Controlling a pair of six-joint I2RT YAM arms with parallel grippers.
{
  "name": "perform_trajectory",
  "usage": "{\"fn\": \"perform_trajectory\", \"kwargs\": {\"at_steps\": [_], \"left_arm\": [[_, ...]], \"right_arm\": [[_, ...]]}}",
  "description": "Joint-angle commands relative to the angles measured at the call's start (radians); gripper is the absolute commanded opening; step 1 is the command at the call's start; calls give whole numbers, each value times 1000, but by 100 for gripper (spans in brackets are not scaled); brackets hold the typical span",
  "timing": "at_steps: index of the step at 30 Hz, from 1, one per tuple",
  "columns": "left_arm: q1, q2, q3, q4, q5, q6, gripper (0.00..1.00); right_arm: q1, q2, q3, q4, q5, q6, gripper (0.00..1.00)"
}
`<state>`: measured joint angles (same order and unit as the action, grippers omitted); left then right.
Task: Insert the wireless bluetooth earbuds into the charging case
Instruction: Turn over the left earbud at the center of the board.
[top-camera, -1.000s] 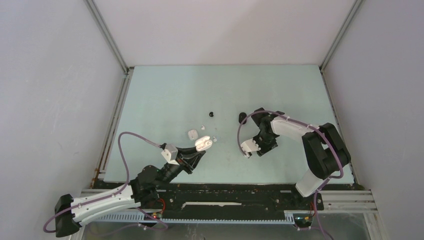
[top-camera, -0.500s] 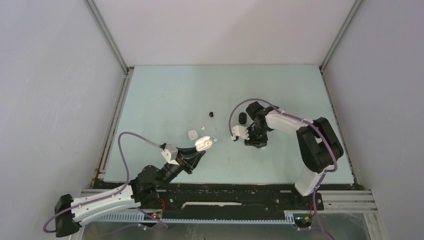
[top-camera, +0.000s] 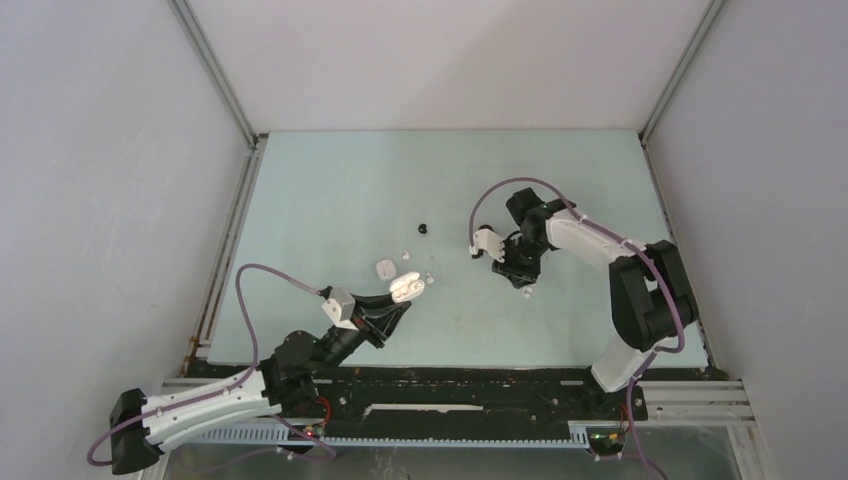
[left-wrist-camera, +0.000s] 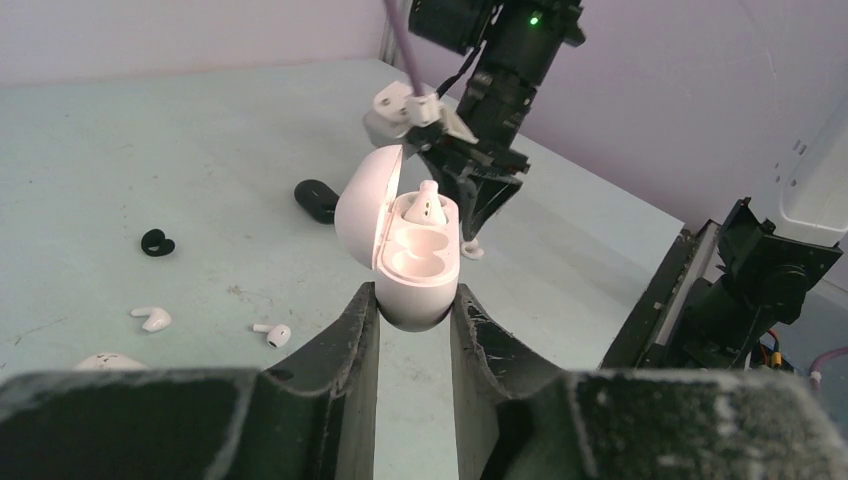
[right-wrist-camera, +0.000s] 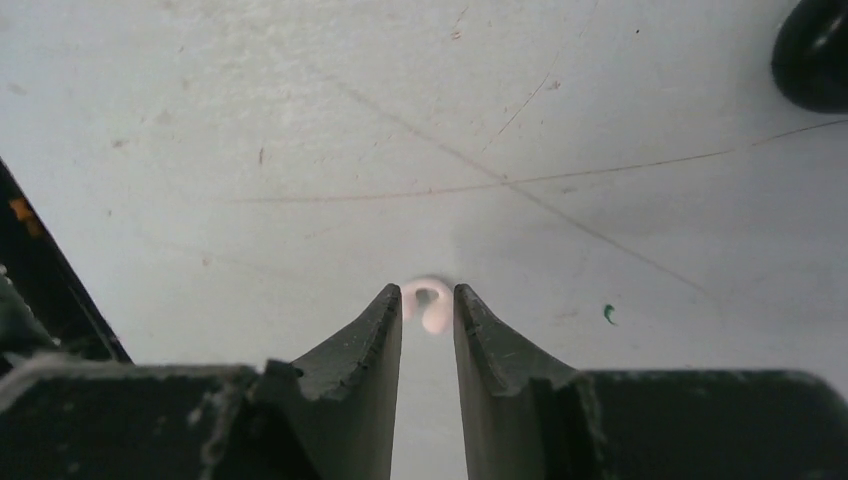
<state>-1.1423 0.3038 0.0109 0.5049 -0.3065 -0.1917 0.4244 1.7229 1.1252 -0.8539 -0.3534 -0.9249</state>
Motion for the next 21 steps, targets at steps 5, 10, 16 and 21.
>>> {"fn": "perform_trajectory", "kwargs": {"at_steps": [5, 10, 16, 21], "left_arm": [[4, 24, -112, 30, 20, 4, 0], [5, -3, -117, 17, 13, 6, 0], [4, -6, -115, 10, 10, 8, 0], [5, 0, -114, 11, 8, 9, 0]], "right_arm": [[25, -70, 37, -107, 152, -500, 25], [67, -28, 37, -95, 235, -566, 24], [90, 22, 37, -109, 248, -574, 24], [96, 40, 37, -130, 240, -566, 24]]}}
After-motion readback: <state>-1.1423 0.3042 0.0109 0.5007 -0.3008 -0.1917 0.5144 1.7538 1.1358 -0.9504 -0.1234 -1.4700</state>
